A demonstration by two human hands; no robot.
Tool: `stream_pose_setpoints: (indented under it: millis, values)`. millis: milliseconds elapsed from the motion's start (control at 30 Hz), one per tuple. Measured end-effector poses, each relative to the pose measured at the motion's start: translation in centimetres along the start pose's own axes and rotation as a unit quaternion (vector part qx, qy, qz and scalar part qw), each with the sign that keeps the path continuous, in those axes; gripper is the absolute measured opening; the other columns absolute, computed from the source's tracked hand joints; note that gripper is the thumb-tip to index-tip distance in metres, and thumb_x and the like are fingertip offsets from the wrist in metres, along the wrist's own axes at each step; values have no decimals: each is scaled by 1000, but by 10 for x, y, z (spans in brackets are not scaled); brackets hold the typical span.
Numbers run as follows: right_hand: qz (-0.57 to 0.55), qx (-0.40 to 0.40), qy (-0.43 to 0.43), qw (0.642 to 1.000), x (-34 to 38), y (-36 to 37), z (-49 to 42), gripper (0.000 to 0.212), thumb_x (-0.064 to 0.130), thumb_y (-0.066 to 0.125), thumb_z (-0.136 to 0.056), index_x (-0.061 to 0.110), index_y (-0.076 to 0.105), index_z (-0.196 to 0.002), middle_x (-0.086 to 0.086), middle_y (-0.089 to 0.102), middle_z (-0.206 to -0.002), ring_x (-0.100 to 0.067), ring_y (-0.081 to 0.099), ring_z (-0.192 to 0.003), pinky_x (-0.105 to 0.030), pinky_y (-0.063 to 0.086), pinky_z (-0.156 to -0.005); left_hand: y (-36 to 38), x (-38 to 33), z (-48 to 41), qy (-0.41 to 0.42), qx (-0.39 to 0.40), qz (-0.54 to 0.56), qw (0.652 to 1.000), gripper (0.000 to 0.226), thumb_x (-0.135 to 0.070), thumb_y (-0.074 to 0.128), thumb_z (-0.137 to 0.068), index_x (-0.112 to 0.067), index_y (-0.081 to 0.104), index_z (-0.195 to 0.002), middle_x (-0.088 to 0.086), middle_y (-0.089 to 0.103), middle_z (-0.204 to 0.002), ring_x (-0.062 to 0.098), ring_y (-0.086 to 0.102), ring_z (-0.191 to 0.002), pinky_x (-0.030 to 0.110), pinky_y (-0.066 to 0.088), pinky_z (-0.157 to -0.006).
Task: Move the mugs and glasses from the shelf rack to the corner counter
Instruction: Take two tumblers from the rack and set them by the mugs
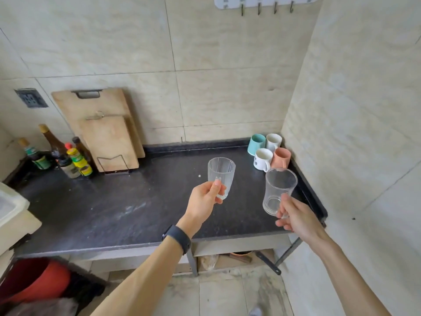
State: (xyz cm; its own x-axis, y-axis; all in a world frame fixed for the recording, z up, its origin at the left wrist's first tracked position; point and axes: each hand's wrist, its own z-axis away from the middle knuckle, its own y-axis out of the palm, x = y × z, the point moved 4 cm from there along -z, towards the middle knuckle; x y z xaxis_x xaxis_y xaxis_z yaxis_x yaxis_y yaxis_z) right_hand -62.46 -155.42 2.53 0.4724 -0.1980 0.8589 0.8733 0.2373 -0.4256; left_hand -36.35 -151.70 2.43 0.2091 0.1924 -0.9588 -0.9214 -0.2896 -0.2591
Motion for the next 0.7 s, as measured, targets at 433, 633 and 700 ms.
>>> stream_pose_setpoints:
  millis: [433, 633, 700]
  values:
    - [55, 121, 117, 984, -37, 41, -179, 60, 62, 29, -100, 13, 52, -72, -4, 71, -94, -21, 73, -83, -31, 56, -76, 71, 83, -121, -205, -52, 0, 977, 38, -34, 45, -103, -11, 72, -90, 0, 70, -90, 14, 68, -75, 41, 56, -93]
    - [41, 125, 171, 976, -62, 71, -233, 52, 54, 32, -102, 13, 55, -79, -4, 70, -101, -17, 74, -81, -38, 59, -85, 89, 130, -172, -265, -23, 4, 964, 36, -35, 44, -102, -12, 71, -93, 3, 70, -99, 12, 67, -78, 31, 54, -88]
    - [29, 122, 186, 975, -65, 81, -250, 48, 49, 32, -104, 13, 54, -81, -5, 68, -107, -16, 74, -84, -38, 58, -87, 92, 138, -192, -280, -19, 6, 960, 36, -35, 43, -102, -13, 71, -97, 4, 69, -104, 14, 68, -84, 29, 51, -83]
